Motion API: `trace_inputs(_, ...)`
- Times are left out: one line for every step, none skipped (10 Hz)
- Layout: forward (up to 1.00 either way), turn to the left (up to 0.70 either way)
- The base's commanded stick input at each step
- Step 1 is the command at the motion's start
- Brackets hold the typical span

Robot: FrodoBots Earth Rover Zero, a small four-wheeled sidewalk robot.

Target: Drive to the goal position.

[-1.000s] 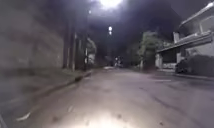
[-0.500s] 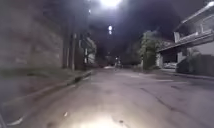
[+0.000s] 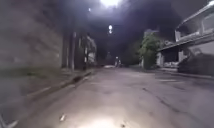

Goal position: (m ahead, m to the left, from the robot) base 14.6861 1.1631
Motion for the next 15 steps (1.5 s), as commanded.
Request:
trace_inputs(0.3, 0.0)
trace_inputs(0.3, 0.0)
trace_inputs(0.3, 0.0)
trace_inputs(0.3, 0.0)
trace_inputs(0.3, 0.0)
trace_inputs(0.3, 0.0)
trace_inputs(0.3, 0.0)
trace_inputs(0.3, 0.0)
trace_inputs(0.3, 0.0)
trace_inputs(0.3, 0.0)
trace_inputs(0.3, 0.0)
trace_inputs(0.3, 0.0)
trace_inputs(0.4, 0.0)
trace_inputs(0.5, 0.0)
trace_inputs(0.5, 0.0)
